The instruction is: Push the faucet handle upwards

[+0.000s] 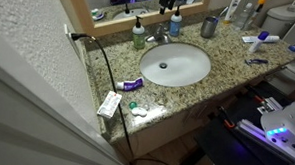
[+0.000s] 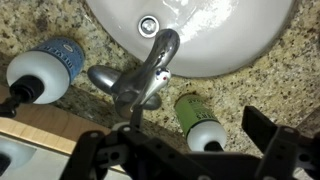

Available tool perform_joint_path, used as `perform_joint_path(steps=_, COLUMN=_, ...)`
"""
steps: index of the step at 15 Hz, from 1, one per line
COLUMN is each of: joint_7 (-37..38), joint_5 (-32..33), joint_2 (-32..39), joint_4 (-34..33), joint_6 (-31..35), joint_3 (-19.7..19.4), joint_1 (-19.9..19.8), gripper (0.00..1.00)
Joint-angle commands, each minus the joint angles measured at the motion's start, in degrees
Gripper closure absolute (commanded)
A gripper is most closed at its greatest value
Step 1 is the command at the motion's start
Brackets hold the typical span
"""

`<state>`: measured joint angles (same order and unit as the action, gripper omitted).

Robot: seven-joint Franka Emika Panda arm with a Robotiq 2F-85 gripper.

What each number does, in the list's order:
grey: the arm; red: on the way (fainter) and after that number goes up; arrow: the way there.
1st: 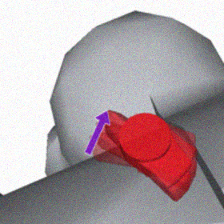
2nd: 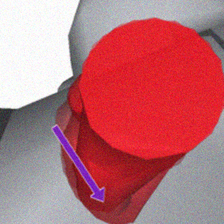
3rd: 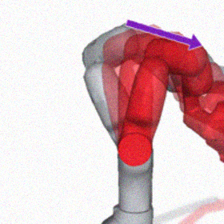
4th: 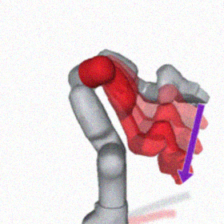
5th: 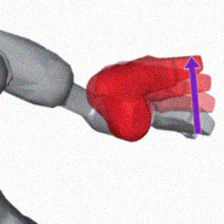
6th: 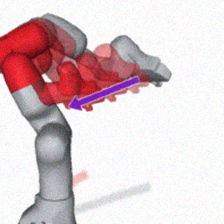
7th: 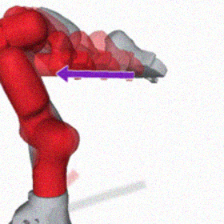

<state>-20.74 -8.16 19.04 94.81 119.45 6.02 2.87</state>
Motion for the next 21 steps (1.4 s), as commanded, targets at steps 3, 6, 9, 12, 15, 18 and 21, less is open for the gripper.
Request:
perform_joint_path(steps=3, joint_7=6.31, joint_5=0.39, joint_2=3.70, joint_4=-0.70, joint_6=1.20, joint_3=-0.73, joint_1=-0.11, gripper=0.00)
perform_joint_path(steps=6, joint_7=15.67, joint_5=-0.51, joint_2=7.62, joint_4=-0.28, joint_6=4.93, joint_3=-1.79, joint_1=0.14, gripper=0.00)
perform_joint_path(steps=9, joint_7=16.73, joint_5=-0.39, joint_2=8.09, joint_4=0.11, joint_6=5.70, joint_3=-1.32, joint_1=-0.26, gripper=0.00)
perform_joint_path(steps=12, joint_7=19.05, joint_5=-0.94, joint_2=9.92, joint_4=-0.16, joint_6=7.30, joint_3=-1.45, joint_1=-0.21, gripper=0.00)
perform_joint_path(steps=15, joint_7=18.93, joint_5=-0.65, joint_2=9.63, joint_4=0.13, joint_6=7.29, joint_3=-1.39, joint_1=-0.06, gripper=0.26)
perform_joint_path(steps=18, joint_7=19.14, joint_5=-0.13, joint_2=9.63, joint_4=-0.22, joint_6=6.58, joint_3=-1.52, joint_1=0.26, gripper=0.48)
perform_joint_path(steps=21, joint_7=19.01, joint_5=0.65, joint_2=8.75, joint_4=0.61, joint_6=6.70, joint_3=-1.55, joint_1=0.61, gripper=0.68)
